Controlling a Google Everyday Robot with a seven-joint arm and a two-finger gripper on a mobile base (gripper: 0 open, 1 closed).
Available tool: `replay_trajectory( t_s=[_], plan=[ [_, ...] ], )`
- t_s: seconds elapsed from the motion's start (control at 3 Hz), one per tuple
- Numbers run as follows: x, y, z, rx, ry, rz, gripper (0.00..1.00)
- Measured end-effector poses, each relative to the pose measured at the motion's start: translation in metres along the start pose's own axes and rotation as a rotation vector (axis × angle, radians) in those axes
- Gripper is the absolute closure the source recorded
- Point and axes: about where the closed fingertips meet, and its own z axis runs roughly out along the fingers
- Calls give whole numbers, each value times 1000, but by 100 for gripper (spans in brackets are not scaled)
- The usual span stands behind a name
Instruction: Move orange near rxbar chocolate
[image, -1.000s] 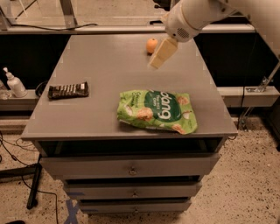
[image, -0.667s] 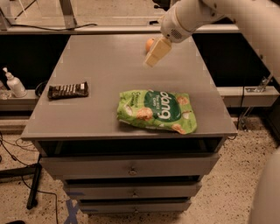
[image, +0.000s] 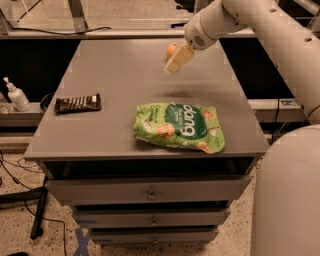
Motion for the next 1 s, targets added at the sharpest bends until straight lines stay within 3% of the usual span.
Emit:
replay_trajectory(
  t_s=[1.0],
  plan=[
    [47, -58, 11, 98, -88, 99, 0]
  ],
)
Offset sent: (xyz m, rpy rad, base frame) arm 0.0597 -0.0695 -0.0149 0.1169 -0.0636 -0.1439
